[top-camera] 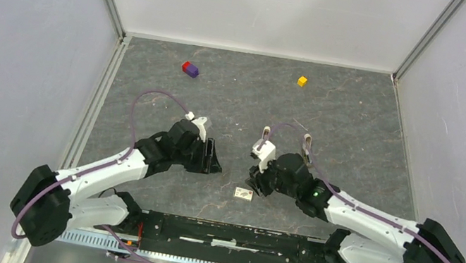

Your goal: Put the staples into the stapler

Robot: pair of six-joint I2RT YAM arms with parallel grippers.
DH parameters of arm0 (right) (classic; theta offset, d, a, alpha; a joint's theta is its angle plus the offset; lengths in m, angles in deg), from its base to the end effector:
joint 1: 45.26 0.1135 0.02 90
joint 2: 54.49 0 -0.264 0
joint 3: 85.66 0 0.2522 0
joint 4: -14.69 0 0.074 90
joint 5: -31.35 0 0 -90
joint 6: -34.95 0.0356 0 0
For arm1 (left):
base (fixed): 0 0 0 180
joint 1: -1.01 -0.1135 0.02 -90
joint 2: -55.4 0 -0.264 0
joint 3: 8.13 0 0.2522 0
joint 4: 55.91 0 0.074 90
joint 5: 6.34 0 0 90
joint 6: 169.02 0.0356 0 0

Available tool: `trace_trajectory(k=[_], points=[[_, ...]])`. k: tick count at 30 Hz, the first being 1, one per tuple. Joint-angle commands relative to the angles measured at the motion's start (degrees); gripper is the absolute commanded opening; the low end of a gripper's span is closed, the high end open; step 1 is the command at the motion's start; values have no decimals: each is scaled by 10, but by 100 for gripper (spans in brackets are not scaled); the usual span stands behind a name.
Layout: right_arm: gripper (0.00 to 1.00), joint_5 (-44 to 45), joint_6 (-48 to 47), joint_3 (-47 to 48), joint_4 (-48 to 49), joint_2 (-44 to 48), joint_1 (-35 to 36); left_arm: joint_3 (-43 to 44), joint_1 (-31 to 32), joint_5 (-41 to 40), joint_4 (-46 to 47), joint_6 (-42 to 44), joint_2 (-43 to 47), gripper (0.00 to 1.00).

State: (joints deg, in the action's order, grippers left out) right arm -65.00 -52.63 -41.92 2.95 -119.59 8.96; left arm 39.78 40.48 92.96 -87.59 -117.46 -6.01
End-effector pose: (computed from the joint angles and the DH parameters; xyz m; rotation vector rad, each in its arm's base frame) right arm 0.1344 0.1932 0.2014 -1.0322 1.9726 0.6807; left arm 0.1629 -0.1416 0.2090 0.1068 2.5100 -0.8098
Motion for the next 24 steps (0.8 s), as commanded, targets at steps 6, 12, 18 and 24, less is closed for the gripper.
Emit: trace_trajectory(k=[6,12,18,24], points=[[41,92,284,-102,25,105,-26,-3,59,2,91,147,35,58],[32,-21,310,-159,98,134,-110,23,94,57,88,396,92,66],[34,-81,383,-221,210,142,-124,46,98,147,24,619,75,74],[34,-92,435,-253,258,127,-123,-7,98,206,82,700,63,79]])
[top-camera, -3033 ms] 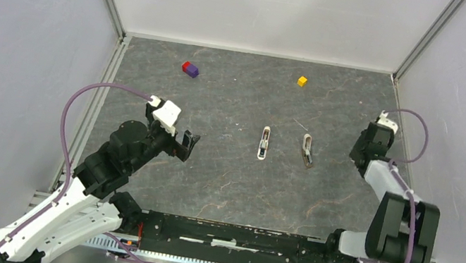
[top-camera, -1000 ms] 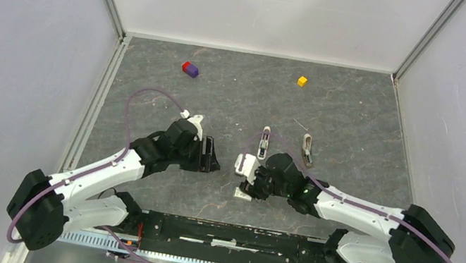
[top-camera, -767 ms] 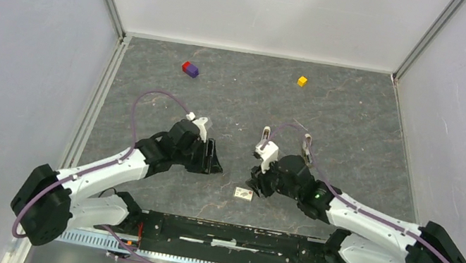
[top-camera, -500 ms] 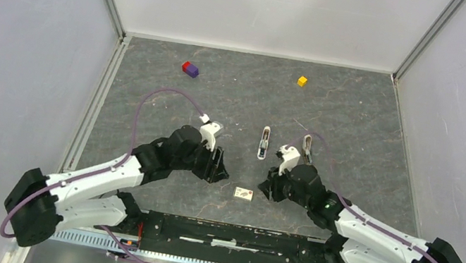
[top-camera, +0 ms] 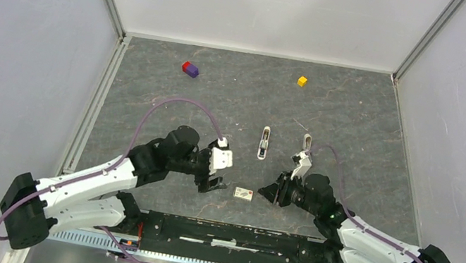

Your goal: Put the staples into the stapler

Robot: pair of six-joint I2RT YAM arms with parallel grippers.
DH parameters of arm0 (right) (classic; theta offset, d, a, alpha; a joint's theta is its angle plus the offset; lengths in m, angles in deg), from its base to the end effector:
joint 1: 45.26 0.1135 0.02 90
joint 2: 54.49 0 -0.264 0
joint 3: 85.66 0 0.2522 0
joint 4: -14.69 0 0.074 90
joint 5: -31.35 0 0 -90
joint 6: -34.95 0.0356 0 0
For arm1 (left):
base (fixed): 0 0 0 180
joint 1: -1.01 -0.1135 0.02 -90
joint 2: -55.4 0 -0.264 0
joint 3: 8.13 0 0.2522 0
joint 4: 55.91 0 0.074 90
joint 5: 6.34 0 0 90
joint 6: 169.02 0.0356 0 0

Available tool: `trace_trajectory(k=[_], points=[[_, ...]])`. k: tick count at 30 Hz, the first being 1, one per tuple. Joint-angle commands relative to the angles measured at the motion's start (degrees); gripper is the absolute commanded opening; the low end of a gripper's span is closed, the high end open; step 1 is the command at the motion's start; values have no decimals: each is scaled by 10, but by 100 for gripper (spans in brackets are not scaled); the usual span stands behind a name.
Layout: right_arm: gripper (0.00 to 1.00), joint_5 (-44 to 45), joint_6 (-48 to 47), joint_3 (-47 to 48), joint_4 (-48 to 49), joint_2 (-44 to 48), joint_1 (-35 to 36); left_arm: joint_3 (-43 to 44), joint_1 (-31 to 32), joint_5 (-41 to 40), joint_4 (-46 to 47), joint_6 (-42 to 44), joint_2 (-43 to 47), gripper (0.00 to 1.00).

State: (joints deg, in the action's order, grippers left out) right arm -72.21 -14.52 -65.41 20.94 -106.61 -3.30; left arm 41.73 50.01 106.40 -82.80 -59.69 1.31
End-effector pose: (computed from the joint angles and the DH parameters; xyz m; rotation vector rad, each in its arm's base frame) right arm 0.1208 0.1199 0.1418 -0.1917 2.1937 1.1076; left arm 0.1262 -0.1661 0.2535 1.4015 1.6329 -0.7246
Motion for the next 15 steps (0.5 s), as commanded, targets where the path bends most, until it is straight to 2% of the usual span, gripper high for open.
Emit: trace_trajectory(k=[1,4,9,15], points=[[36,-19,62,-24,91,-3,-1,-30,3,84,41,129,-20,78],[42,-26,80,-46,127,-8,0,-47,9,90,83,139,-52,77],[40,-42,93,-79,156,-8,-1,-51,49,43,142,171,-98,77],[39,-52,86,-99,188,-15,-1,-10,73,27,136,183,-185,77]])
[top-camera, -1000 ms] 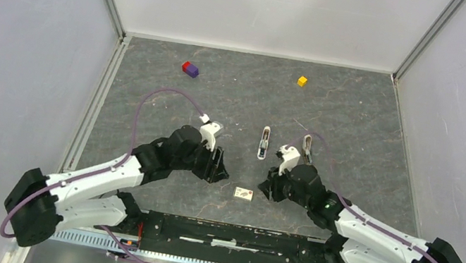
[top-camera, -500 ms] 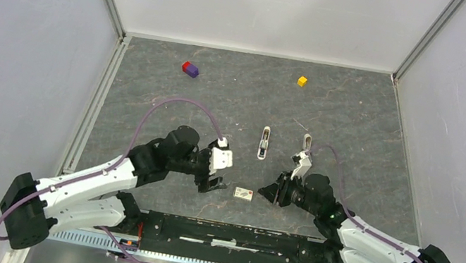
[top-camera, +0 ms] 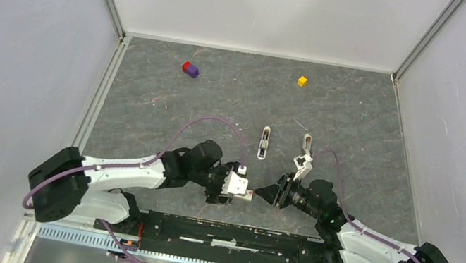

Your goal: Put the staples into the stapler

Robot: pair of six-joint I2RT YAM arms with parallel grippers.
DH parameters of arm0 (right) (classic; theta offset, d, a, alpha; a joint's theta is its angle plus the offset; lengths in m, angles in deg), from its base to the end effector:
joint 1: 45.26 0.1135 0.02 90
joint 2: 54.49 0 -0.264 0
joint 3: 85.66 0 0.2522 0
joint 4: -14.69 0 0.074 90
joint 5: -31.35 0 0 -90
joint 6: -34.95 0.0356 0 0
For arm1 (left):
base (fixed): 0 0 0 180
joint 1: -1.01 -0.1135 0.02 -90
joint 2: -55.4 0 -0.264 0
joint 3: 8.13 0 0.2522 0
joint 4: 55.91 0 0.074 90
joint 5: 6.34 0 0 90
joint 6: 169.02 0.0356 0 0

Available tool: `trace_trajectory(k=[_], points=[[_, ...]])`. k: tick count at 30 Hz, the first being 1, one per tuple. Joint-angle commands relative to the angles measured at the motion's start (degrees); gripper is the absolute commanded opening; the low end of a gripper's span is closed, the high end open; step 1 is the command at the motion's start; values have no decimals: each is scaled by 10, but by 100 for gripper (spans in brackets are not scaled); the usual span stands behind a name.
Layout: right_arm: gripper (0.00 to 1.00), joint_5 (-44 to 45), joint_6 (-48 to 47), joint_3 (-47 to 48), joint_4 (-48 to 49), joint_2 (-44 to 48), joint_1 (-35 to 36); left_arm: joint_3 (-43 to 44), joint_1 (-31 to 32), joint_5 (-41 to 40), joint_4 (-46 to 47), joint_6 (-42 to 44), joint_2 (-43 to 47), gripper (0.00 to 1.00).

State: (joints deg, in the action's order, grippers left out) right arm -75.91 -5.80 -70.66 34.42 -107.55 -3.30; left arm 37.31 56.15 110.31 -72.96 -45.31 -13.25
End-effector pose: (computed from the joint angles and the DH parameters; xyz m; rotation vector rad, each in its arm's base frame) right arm 0.1137 0.1165 0.1351 -0.0966 2.1192 1.3120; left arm 0.1220 -0.2031 0.1916 1.7688 1.4482 -0.7247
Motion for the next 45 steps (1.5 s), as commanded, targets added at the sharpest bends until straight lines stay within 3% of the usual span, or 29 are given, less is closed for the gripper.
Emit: trace_trajectory(k=[1,12,22,27,37,45], points=[[39,-17,-4,-48,52,-7,-1,38,13,-8,37,37,-51,77],[38,-15,8,-71,50,-3,-1,75,29,-46,62,9,-138,75],[38,101,-42,-42,-144,86,-1,93,47,-67,76,8,-182,72],[38,136,-62,-24,-196,110,0,100,54,-74,76,4,-203,70],[38,154,-64,-23,-203,126,0,101,56,-78,71,-3,-221,66],[38,169,-69,-22,-213,138,-1,110,56,-75,63,0,-237,56]])
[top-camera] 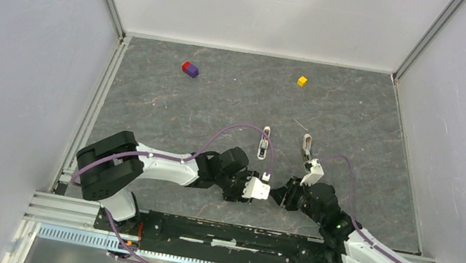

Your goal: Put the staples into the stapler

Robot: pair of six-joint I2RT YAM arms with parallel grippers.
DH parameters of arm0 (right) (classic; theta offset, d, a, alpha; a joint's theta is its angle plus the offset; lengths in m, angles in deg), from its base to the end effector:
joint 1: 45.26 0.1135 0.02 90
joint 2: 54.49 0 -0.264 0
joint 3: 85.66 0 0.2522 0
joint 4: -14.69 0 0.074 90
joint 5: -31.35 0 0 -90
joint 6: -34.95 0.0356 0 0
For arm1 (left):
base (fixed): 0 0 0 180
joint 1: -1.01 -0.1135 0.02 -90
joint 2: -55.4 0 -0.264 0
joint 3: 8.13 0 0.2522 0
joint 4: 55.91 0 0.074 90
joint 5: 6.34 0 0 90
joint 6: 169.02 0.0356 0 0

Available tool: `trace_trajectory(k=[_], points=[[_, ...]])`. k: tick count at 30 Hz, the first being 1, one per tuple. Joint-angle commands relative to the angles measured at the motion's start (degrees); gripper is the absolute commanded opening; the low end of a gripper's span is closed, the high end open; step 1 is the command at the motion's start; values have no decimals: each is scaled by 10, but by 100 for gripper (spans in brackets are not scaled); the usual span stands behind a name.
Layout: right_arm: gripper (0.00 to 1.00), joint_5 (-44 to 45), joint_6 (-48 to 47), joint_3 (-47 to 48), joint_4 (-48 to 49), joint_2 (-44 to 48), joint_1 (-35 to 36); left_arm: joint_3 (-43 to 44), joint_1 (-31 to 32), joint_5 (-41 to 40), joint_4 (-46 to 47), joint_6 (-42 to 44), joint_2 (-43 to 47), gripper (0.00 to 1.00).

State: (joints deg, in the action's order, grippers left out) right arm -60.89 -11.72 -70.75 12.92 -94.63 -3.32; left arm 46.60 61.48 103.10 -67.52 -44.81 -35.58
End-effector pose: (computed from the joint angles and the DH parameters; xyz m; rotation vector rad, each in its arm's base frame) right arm 0.1061 0.0972 0.1264 0.0003 2.1842 0.9379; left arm 0.1376 -0.2669 0.1486 1.8958 1.5289 -0.6181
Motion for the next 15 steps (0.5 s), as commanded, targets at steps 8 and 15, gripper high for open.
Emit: trace_trajectory(k=[8,15], points=[[39,0,-22,-23,42,2,0,19,3,-5,10,-17,-14,46],[41,-13,-16,-33,86,-23,0,-1,3,-22,41,-45,4,40]])
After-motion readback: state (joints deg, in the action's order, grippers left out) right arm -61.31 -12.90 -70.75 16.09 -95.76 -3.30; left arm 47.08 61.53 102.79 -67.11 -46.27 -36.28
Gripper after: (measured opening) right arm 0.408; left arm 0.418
